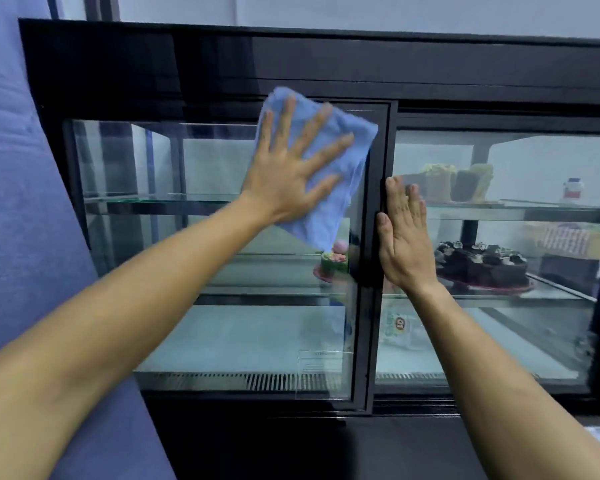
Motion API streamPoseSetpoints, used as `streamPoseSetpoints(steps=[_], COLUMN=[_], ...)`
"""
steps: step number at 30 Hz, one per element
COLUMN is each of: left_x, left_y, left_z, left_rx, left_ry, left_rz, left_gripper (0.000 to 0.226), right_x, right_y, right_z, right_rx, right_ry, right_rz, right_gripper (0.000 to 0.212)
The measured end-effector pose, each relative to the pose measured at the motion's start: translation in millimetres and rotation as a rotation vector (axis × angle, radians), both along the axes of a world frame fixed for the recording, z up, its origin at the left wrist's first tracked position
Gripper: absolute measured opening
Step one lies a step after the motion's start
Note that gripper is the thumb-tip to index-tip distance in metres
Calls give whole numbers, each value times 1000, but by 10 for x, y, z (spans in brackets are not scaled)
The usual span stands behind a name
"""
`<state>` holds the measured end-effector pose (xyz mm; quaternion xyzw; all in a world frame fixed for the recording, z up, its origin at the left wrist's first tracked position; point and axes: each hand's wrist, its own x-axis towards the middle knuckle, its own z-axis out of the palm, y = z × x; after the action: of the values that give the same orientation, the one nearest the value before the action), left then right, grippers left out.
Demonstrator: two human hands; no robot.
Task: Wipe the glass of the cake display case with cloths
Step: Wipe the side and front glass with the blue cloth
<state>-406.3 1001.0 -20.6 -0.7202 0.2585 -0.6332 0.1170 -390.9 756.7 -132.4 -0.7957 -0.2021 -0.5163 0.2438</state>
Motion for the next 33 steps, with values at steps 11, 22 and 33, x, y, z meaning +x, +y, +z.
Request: streamPoseSetpoints(steps=[11, 22, 33], left_x=[-123, -59, -85], left_y=[133, -135, 24], left_z=[-3044, -335, -3240], left_rx=[567, -56, 474], left_ry=[255, 19, 229], left_rz=[45, 62, -34], left_gripper=[59, 58, 60], right_x=[-60, -189, -234], right_y=[-83, -90, -62], right_z=[35, 108, 118], right_rx=[-100, -133, -120], right_ry=[46, 121, 131], right_rz=[-23, -47, -11], right_gripper=[58, 59, 59])
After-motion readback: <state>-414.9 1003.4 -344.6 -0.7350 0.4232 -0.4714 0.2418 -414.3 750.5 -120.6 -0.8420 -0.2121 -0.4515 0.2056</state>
